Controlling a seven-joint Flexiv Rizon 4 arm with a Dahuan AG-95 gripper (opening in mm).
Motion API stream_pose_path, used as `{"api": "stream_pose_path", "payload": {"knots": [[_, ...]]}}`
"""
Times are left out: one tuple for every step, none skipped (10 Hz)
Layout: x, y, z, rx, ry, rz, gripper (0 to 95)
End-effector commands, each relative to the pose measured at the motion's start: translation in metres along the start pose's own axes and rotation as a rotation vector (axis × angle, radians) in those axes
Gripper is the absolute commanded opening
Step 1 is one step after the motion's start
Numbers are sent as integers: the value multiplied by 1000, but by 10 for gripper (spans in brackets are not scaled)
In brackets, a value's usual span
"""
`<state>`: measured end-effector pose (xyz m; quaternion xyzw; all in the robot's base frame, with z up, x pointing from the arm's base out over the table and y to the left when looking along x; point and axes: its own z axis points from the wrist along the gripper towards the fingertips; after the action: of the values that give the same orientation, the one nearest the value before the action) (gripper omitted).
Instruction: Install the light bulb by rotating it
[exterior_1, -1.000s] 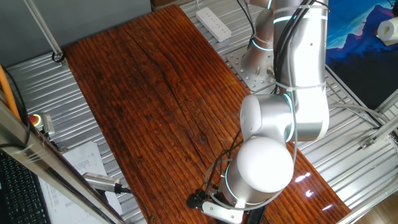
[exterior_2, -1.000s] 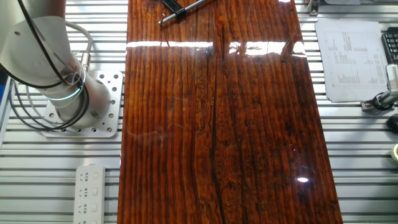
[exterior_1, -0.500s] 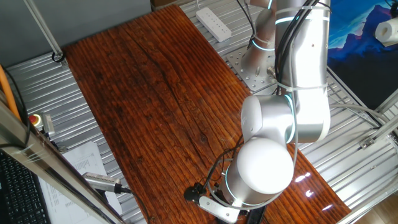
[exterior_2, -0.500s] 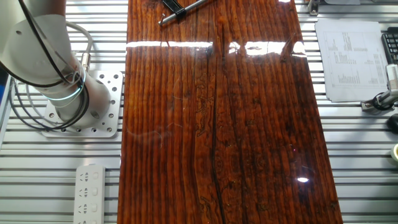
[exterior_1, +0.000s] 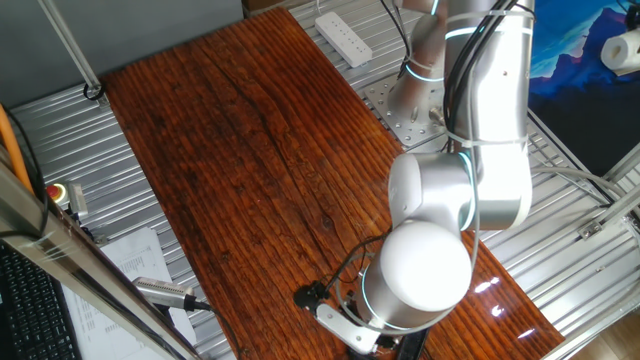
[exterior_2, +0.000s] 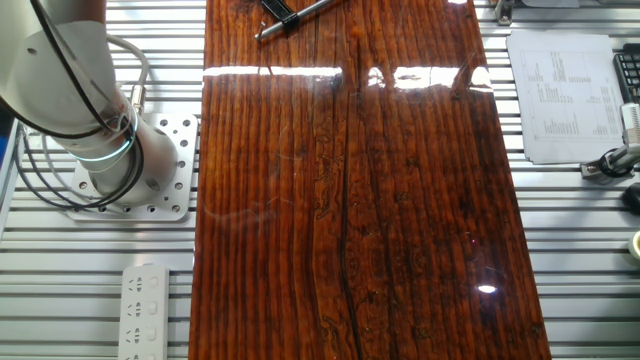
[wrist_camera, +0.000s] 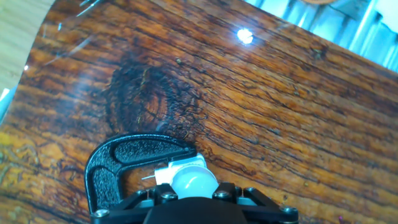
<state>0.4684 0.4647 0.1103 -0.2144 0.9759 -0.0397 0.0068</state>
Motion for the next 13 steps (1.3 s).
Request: {"api": "stream_pose_path", "payload": {"knots": [[1,0,0,-2,5,75,0],[1,0,0,-8,6,111,0],[1,0,0,-10,8,144,0],[1,0,0,-18,7,182,0],[1,0,0,-19,7,211,0],[1,0,0,-19,8,249,0],[1,0,0,-16,10,279,0],[1,0,0,-13,12,315,0],[1,0,0,-14,14,337,0],[1,0,0,-14,19,364,0],[1,0,0,-16,21,389,0],[1,0,0,-18,24,418,0],[1,0,0,-16,24,438,0]]}}
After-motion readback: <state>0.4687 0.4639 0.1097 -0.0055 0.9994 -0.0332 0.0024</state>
